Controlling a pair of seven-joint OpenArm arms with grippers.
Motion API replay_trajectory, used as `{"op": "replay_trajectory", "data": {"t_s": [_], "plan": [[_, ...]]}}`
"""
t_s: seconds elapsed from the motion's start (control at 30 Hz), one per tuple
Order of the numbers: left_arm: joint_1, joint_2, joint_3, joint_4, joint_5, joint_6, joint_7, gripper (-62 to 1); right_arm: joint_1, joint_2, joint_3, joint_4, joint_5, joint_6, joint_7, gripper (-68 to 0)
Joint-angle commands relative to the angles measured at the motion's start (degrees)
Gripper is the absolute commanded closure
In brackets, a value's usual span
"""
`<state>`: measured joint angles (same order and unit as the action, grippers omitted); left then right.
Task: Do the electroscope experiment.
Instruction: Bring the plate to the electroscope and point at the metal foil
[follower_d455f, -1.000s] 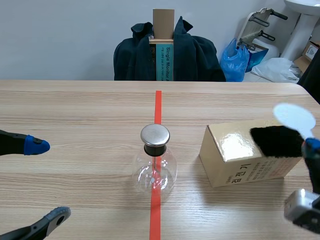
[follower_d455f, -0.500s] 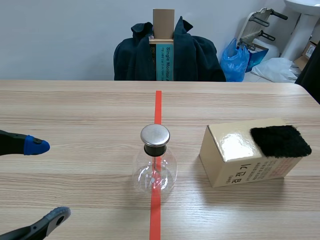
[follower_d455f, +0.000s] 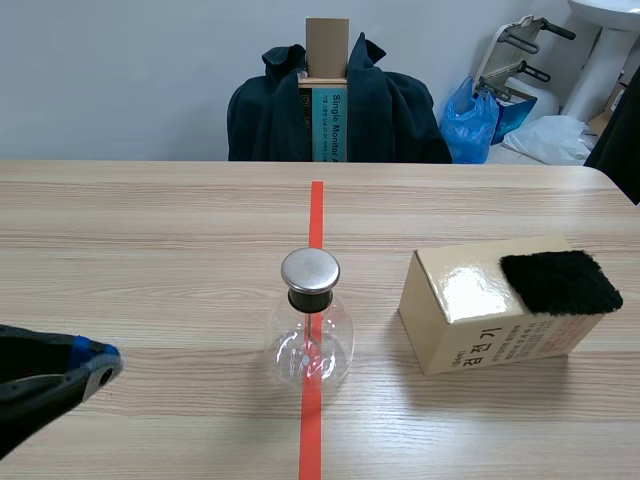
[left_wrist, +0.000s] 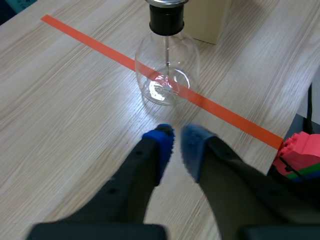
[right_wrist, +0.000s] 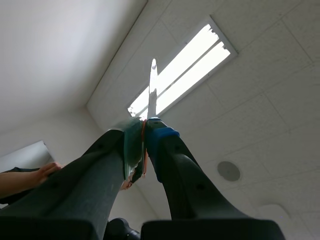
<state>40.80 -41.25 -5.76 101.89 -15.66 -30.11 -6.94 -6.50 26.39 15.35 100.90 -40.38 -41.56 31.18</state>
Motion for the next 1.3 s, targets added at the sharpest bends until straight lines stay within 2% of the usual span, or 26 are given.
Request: {"op": "replay_trajectory", "data": {"t_s": [0.0,0.17,0.37,0.47,0.53,0.67,0.83,0.93,1.03,1.27], "plan": [[-3.61,0.70,1.66,-2.03,-0.66,-0.15,-0.72,-2.1,1.64,1.25,0.13,0.70,1.05,-2.47,-0.42,-0.6],[-13.05,3.13,7.19,-10.71,-0.59,-0.37,-1.60,-2.1,3.41,1.22,0.13,0.70,1.66,0.02,-0.46,-0.6],[-22.51,7.26,14.01,-23.37,4.59,-0.74,-8.39,-2.9,3.82,1.22,0.07,0.70,1.64,2.62,-0.39,-0.6],[-26.23,9.29,16.72,-28.48,4.87,-0.74,-10.12,-3.0,3.82,1.22,0.02,0.70,1.66,4.04,-0.37,-0.6],[-28.17,10.45,18.40,-30.91,5.77,-0.74,-11.10,-3.0,3.82,1.22,-0.04,0.70,1.66,5.49,-0.35,-0.6],[-30.56,12.44,21.38,-33.90,9.51,-0.79,-14.53,-3.0,3.82,1.18,-0.24,0.70,1.68,8.33,-0.39,-0.6],[-32.13,14.38,24.39,-35.21,10.40,-0.83,-14.88,-3.0,5.07,-0.02,-2.60,0.68,1.88,9.40,-1.57,-0.6],[-32.26,15.26,25.81,-35.41,12.55,-0.76,-16.76,-3.0,6.21,-1.44,-5.55,0.68,1.36,9.97,-2.84,-0.6],[-32.39,16.13,26.43,-35.41,13.38,-0.72,-16.85,-3.0,7.02,-3.28,-10.43,0.66,-0.33,10.88,-5.40,-0.6],[-32.41,17.64,26.43,-35.41,14.75,0.39,-16.68,-3.0,7.15,-7.26,-25.81,-1.01,-5.81,15.58,-13.68,-0.6]]}}
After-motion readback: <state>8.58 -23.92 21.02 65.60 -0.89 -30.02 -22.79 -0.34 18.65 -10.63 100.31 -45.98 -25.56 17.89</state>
